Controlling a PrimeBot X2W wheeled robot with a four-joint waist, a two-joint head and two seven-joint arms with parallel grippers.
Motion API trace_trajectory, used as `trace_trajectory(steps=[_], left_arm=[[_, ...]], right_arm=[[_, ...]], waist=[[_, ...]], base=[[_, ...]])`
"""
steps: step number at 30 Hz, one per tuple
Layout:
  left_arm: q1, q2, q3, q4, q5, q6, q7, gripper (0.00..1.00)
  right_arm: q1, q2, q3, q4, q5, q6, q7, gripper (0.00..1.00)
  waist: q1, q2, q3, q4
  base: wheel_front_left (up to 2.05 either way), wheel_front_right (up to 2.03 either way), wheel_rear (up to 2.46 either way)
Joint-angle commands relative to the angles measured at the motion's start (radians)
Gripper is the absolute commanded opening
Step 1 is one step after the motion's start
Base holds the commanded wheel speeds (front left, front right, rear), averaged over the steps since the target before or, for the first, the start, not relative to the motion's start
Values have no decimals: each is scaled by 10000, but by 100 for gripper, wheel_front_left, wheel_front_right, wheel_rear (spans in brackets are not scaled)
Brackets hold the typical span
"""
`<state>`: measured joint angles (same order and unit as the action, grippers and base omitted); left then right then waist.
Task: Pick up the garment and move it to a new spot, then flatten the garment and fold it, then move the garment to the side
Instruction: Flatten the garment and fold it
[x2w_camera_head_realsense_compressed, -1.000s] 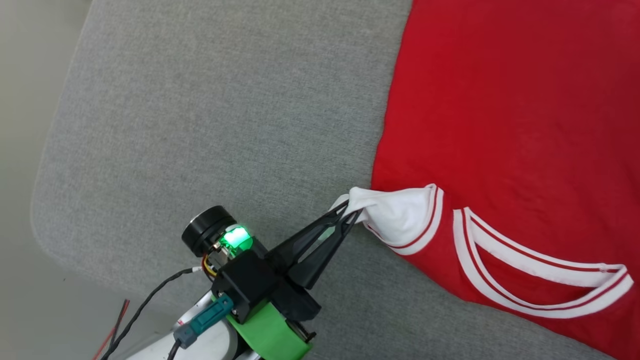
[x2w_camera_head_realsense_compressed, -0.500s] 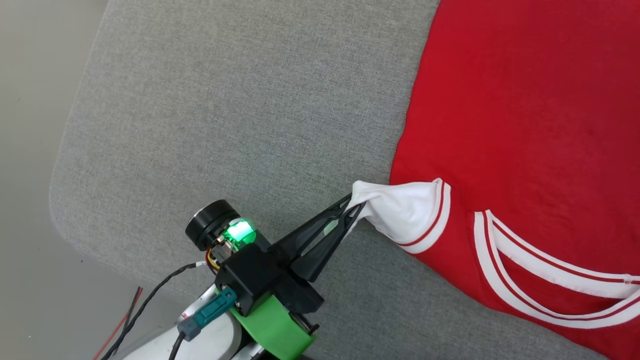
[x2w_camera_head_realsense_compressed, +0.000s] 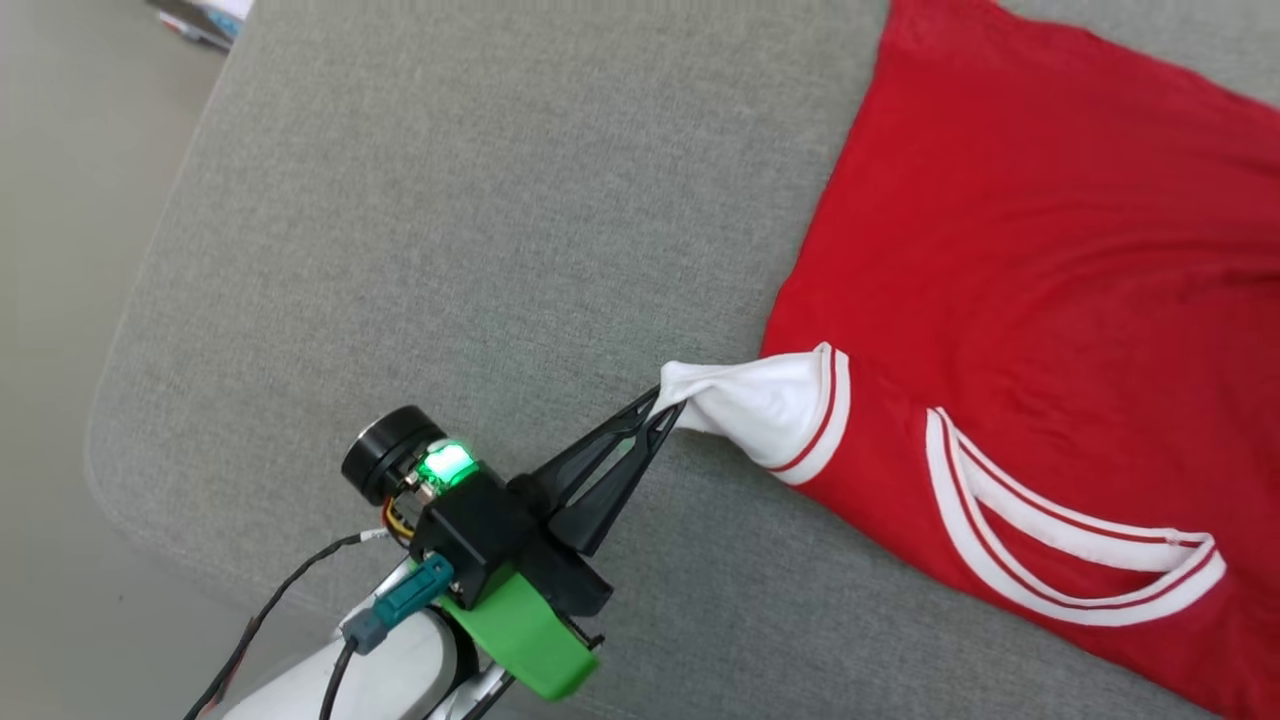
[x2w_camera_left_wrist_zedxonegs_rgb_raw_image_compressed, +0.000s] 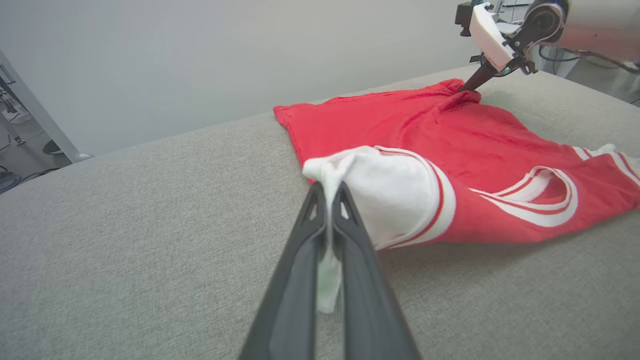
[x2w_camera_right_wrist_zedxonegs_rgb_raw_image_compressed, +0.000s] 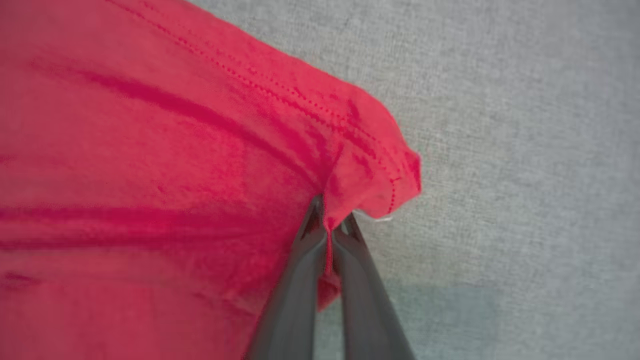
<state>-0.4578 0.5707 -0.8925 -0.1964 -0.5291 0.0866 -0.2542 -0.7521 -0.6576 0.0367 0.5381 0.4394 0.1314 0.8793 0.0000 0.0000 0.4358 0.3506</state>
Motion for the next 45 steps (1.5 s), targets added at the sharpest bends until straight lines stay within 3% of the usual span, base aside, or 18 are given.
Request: trace_trajectory(steps=[1, 12, 21, 32, 42, 44, 45], left_arm=[[154, 81, 60, 98, -54, 16, -15, 0], [751, 320, 92, 674, -535, 114, 32, 0], [1288, 268, 287, 1241, -925, 239, -21, 0], [1540, -257, 517, 2044, -1016, 220, -64, 0], [1784, -1125, 1228, 2463, -723, 96, -74, 0], [1830, -1196, 1328, 2473, -605, -18, -74, 0], [1839, -1212, 1374, 2463, -550, -69, -74, 0]], right_arm=[[596, 19, 103, 190, 118, -7, -51, 0], [3063, 173, -32, -389, 935, -7, -681, 0], [5498, 665, -974, -1770, 1175, -7, -783, 0], [8057, 1861, -2540, -3471, 819, -7, -753, 0], [8935, 2712, -2925, -4026, 399, -7, -728, 0], [8848, 2700, -2965, -4185, 417, -7, -759, 100], [8797, 2660, -2968, -4266, 422, -7, -758, 100]], waist=[[0, 0, -759, -537], [0, 0, -2318, -1561], [0, 0, -3241, -2271], [0, 0, -3648, -2675], [0, 0, -3743, -2659], [0, 0, -3724, -2639], [0, 0, -3710, -2626]], base=[[0, 0, 0], [0, 0, 0], [0, 0, 0], [0, 0, 0], [0, 0, 0], [0, 0, 0], [0, 0, 0]])
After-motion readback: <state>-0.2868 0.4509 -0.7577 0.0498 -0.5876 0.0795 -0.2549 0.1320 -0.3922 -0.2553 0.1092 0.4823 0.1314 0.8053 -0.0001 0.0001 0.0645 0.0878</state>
